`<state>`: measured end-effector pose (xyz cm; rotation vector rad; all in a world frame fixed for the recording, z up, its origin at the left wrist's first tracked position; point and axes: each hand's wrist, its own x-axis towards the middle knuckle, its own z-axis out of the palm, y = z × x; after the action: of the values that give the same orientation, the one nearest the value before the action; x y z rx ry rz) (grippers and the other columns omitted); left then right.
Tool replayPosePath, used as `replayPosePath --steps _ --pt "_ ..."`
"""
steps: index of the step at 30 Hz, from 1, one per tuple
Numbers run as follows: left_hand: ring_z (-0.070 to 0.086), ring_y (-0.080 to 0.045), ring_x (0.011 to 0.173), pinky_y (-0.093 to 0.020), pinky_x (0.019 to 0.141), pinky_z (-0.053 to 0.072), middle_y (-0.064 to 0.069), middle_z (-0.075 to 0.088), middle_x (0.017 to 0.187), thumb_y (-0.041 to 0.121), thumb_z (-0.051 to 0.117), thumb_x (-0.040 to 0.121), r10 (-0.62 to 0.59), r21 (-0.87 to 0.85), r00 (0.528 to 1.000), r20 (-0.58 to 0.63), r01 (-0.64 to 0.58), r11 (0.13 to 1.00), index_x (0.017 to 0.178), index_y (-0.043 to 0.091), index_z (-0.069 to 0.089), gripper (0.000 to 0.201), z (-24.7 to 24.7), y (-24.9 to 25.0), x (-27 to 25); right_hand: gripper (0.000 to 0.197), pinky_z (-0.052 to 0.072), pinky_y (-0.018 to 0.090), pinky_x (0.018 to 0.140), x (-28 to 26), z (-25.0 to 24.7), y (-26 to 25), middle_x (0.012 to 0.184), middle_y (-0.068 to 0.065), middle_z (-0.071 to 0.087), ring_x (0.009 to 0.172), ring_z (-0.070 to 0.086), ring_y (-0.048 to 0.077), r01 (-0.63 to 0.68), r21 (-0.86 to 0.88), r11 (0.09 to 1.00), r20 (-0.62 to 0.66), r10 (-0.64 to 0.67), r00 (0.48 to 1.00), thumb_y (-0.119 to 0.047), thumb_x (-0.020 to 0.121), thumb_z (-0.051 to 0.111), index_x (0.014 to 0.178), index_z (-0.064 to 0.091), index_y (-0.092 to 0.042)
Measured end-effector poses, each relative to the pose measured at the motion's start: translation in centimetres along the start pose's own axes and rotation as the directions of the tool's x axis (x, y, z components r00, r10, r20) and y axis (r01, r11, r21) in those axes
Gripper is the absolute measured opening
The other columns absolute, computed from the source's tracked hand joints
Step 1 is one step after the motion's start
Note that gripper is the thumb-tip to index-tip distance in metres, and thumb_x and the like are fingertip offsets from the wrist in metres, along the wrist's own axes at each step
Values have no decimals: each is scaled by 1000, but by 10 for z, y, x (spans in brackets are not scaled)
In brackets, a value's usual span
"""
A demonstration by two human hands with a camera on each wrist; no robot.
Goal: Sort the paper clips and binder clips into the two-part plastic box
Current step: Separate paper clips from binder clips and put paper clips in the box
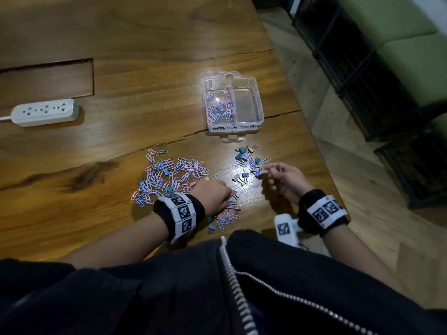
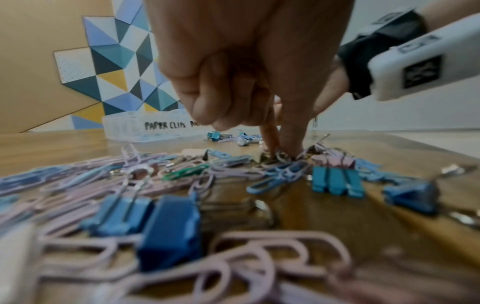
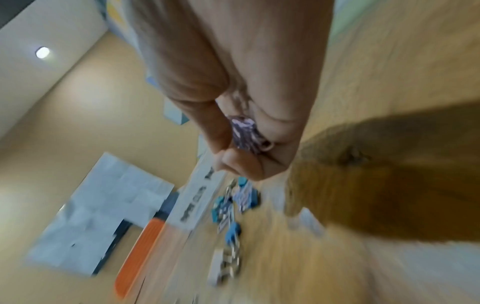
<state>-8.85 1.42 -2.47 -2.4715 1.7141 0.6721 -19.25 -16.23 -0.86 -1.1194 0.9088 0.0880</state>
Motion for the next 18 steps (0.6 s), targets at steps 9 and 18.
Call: replayPosePath --steps 9,18 --pt "45 -12 68 -24 66 41 1 48 77 28 39 96 -71 -464 993 96 108 879 83 13 49 22 -7 -13 4 10 35 17 56 30 1 -24 76 -7 49 68 46 8 93 -597 797 -133 -213 968 -13 82 61 87 52 -11" --pt "33 -7 30 -6 31 22 5 43 42 14 33 75 -63 -895 987 147 105 -434 57 13 35 18 -40 -29 22 19 34 25 87 32 5 -16 100 1 40 94 38 14 185 -901 392 36 -357 933 -11 85 55 103 57 -5"
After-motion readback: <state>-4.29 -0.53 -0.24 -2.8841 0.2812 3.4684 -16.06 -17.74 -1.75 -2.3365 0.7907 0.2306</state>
